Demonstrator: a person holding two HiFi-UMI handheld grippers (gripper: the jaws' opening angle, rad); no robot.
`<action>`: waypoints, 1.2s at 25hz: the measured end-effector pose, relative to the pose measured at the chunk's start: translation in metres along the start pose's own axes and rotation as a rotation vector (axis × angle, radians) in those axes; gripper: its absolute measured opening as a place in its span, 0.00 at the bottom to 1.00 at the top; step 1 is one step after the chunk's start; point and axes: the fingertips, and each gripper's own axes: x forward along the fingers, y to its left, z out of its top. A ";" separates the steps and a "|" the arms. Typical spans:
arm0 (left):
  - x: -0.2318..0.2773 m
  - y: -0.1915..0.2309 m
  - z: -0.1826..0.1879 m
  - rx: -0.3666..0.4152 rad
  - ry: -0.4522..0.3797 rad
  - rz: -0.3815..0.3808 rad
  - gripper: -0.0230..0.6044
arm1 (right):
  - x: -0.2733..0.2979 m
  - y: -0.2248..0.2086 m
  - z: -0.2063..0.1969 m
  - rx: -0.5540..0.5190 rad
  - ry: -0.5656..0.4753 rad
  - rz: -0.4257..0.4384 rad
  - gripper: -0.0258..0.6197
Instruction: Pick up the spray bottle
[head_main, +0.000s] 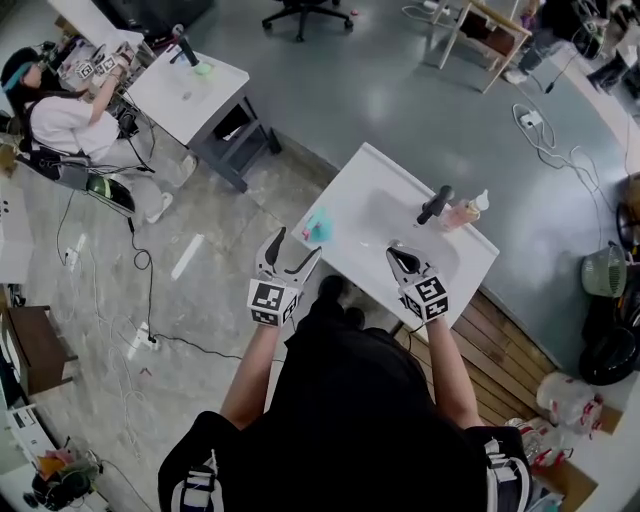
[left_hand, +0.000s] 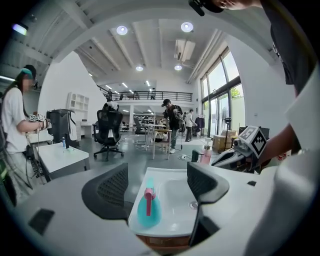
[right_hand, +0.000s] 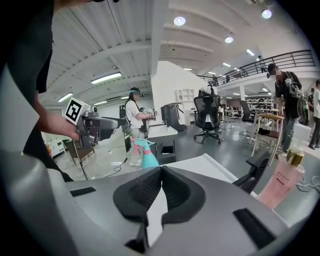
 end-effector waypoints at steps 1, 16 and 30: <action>0.003 0.002 -0.002 0.000 0.006 -0.008 0.59 | 0.000 -0.004 0.001 0.003 0.001 -0.010 0.06; 0.062 0.019 -0.035 -0.017 0.055 -0.108 0.59 | 0.004 -0.037 -0.007 0.057 0.022 -0.146 0.07; 0.086 0.029 -0.065 0.016 0.123 -0.154 0.59 | -0.007 -0.036 -0.019 0.112 0.029 -0.256 0.07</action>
